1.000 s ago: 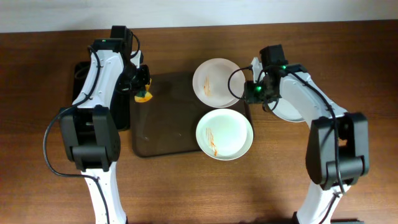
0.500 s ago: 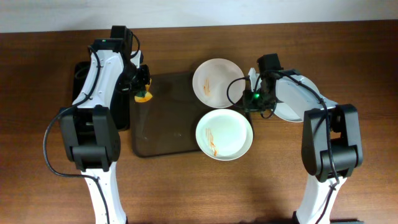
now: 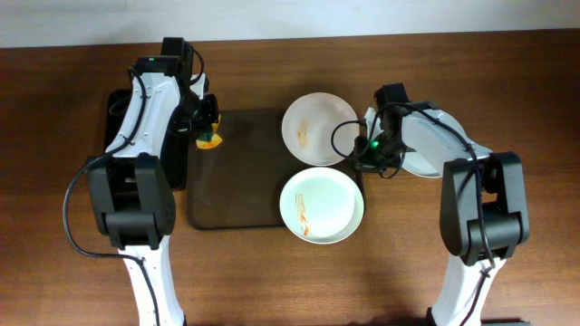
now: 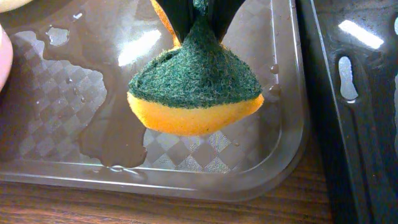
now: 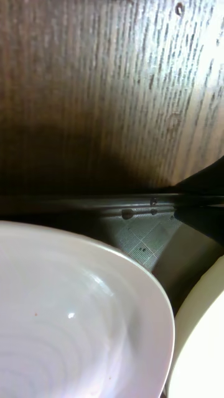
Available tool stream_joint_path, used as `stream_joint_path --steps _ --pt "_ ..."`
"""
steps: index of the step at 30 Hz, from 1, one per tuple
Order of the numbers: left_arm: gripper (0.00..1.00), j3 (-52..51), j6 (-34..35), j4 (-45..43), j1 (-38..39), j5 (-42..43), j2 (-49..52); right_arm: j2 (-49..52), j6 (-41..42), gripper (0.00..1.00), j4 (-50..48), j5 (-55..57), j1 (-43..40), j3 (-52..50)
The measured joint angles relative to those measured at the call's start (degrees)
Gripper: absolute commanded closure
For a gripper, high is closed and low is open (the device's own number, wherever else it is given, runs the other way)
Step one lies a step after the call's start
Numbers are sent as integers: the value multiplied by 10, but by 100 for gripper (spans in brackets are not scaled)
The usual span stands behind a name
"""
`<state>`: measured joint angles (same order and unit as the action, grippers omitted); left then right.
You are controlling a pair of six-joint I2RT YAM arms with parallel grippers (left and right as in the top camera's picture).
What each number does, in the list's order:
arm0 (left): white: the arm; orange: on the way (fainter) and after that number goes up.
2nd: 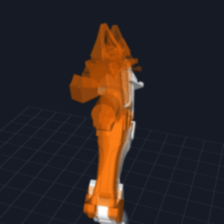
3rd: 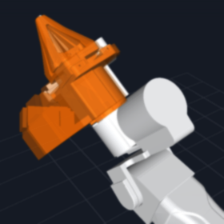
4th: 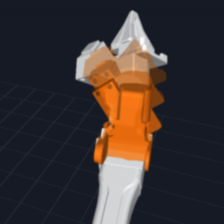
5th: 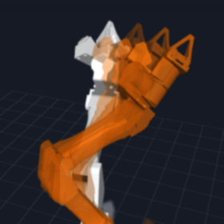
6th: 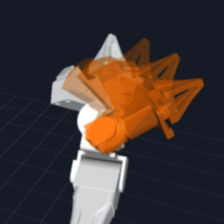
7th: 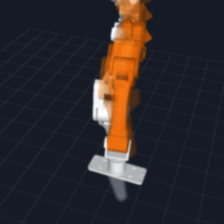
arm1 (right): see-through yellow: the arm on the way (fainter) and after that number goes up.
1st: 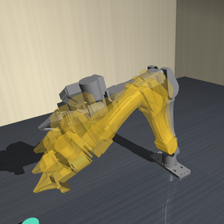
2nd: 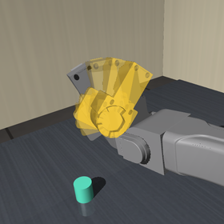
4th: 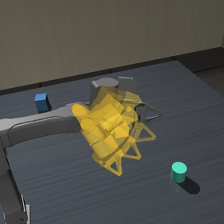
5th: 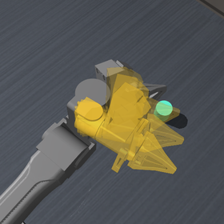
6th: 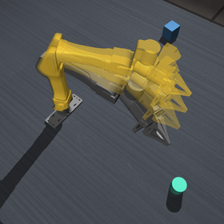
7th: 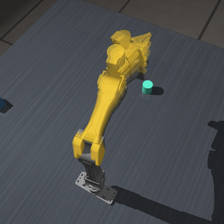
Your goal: Clean dirty plates on tray and stack at the side
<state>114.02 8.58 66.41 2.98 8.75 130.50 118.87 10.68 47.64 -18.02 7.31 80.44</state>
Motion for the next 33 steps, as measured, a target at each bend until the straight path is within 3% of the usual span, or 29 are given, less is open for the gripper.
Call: stream_joint_path --steps 11,19,24,33 --pt "99 0 0 -2 0 0 0 0 -11 96 4 -1 -42 8" --pt "99 0 0 -2 0 0 0 0 -103 96 -5 10 -42 15" --pt "100 0 0 -2 0 0 0 0 -143 96 -72 17 -43 15" --pt "99 0 0 -2 0 0 0 0 -127 96 -60 19 -43 15"
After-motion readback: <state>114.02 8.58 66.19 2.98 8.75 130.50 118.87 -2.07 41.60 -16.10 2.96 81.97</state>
